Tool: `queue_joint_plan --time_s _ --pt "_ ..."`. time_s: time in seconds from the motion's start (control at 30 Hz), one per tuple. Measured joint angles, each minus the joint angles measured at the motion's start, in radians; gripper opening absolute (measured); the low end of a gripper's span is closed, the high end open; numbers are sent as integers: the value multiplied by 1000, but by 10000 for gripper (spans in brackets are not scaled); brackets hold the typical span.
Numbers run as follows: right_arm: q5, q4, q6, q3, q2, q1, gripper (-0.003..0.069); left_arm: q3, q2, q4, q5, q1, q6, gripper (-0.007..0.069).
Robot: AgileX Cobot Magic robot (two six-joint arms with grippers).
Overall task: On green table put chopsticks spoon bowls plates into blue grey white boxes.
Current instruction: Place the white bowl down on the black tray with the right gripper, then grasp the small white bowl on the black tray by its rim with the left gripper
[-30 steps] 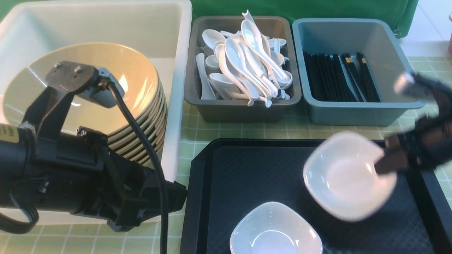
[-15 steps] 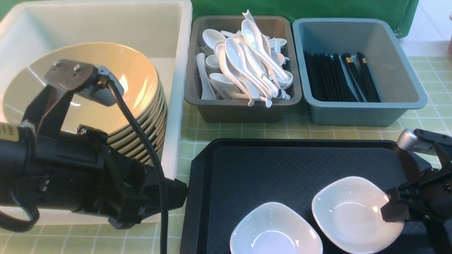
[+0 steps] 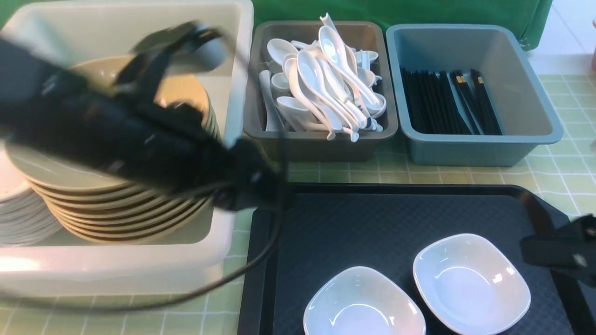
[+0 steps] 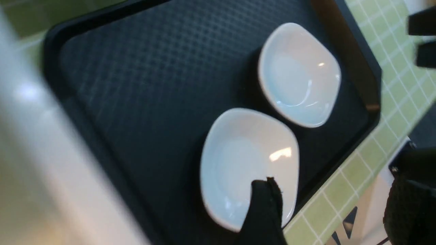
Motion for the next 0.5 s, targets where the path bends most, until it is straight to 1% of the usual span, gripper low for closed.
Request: queue_joint_plan --time_s 0.03,0.13,0.23,0.27,0.3,0.37,0.5 --pt "56 0 -1 -16 -35 0 497 -46 53 -2 1 -35 9 414" --pt "125 -4 2 -53 -98 0 497 -131 167 19 -7 -126 20 418" --pt "148 -7 2 -73 -161 10 498 -217 296 75 -20 -217 22 440" --pt "158 -8 5 -79 -201 27 498 -289 389 122 -21 -270 23 456" --pt "161 -8 6 -80 -201 30 498 -298 401 127 -21 -275 23 456" --pt "176 -8 16 -82 -236 65 498 -416 545 175 -4 -313 23 470" --pt "183 -16 29 -82 -243 98 498 -634 772 190 69 -329 23 469"
